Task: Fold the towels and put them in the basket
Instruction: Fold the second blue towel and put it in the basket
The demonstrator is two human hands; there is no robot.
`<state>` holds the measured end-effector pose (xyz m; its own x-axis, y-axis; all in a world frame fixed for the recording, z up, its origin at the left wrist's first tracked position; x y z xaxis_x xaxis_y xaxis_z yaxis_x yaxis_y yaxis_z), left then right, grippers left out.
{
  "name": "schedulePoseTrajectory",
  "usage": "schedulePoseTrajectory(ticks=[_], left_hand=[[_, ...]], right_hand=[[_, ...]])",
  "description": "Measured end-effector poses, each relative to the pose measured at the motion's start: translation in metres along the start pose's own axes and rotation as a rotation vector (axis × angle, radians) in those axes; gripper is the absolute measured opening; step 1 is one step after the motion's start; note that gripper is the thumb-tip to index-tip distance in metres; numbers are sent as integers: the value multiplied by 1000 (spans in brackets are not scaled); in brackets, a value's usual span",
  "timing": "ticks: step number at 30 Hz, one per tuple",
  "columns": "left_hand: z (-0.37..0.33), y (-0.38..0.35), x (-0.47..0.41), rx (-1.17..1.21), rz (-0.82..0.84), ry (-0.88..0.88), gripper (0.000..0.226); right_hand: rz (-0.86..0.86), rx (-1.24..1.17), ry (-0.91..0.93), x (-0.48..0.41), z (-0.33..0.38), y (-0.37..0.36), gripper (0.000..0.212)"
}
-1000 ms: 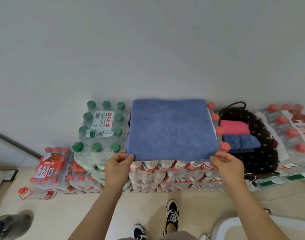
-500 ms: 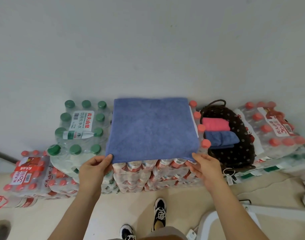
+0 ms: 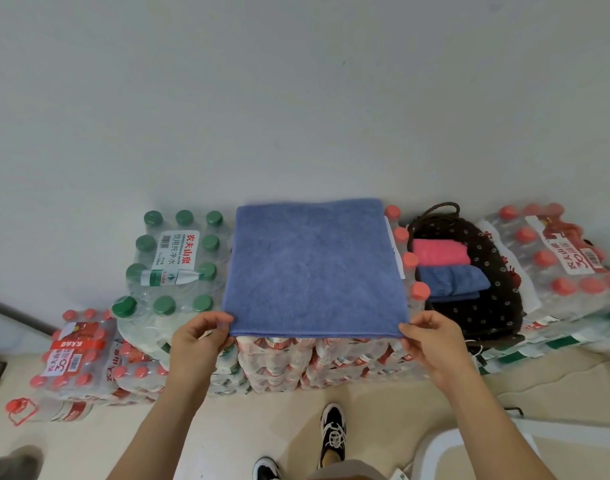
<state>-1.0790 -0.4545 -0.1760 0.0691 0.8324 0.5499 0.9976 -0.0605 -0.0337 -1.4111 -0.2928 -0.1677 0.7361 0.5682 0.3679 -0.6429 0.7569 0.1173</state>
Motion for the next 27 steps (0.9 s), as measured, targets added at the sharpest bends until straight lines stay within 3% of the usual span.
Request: schedulePoseTrajectory(ticks=[5, 8, 12, 16, 20, 22, 24, 27], left_hand=[[-1, 5, 0, -260, 140, 34, 41], [-9, 4, 6, -560, 138, -177, 54], [-19, 8, 7, -705, 5, -356, 36], [-23, 13, 4, -737, -22, -373, 24], [-24, 17, 10, -856, -32, -398, 17], [-25, 18, 15, -911, 10, -442, 17], [-26, 19, 17, -968, 93, -412, 26], [-36, 22, 11, -977, 262, -205, 27]], right_hand=[[156, 122, 115, 2, 14, 4, 19], [322, 402, 250, 2, 18, 3, 33], [460, 1038, 698, 5, 25, -7, 38], [398, 1203, 911, 15, 33, -2, 17], [409, 1259, 1123, 23, 38, 5, 18], [497, 1337, 1096, 26, 35, 5, 21], [584, 1397, 906, 23, 35, 6, 17], [732, 1301, 555, 16, 48, 7, 17]])
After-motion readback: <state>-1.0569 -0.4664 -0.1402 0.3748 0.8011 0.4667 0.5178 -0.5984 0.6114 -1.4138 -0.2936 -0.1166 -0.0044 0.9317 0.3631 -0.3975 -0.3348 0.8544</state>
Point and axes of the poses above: each hand's wrist, its own x-axis away from the middle knuckle, its own y-axis out of the back of the hand, z = x × y, the point moved 4 cm from there along -x, towards the middle knuckle, and after that the axes turned 12 degrees about y, right-handed, at the moved point
